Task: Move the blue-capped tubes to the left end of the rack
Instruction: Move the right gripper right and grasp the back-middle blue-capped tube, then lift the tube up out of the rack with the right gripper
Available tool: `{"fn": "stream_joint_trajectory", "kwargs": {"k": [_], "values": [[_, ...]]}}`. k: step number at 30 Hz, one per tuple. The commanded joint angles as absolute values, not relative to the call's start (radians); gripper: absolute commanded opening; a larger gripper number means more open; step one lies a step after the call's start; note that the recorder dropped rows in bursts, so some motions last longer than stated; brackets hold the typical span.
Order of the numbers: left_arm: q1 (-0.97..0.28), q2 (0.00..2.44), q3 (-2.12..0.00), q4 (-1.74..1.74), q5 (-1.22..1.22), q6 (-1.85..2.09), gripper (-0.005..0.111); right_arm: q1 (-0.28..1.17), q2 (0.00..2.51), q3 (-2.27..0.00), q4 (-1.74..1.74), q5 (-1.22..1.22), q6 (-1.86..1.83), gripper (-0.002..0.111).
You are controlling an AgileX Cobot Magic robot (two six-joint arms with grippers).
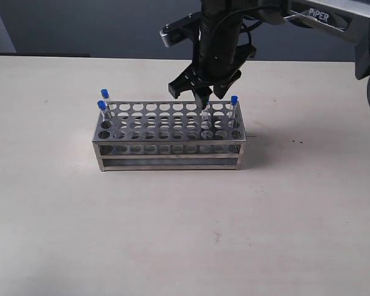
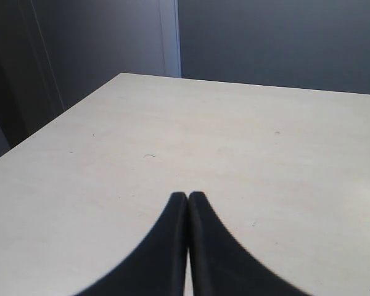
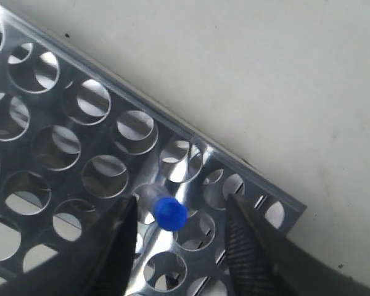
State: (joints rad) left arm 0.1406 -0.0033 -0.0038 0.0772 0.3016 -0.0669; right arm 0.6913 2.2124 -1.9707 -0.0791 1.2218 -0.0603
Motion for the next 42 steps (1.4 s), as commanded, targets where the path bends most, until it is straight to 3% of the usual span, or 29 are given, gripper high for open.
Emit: {"fn": "stream_joint_trajectory", "kwargs": {"k": [1, 6, 33, 42], "values": [[0.136, 0.000, 0.000, 0.072, 0.291, -0.069, 0.000, 0.687, 2.216, -1.966, -0.079, 1.221, -0.059, 0.030], [0.136, 0.000, 0.000, 0.072, 0.291, -0.069, 0.000, 0.687, 2.230, -1.966, -0.077, 1.221, -0.059, -0.001], [0.136, 0.000, 0.000, 0.072, 0.291, -0.069, 0.000, 0.692, 2.025, -1.966, 0.053, 1.191, -0.168, -0.001], [0.136, 0.000, 0.000, 0.072, 0.291, -0.069, 0.000, 0.805, 2.009, -1.966, 0.189, 1.074, -0.304, -0.001]]}}
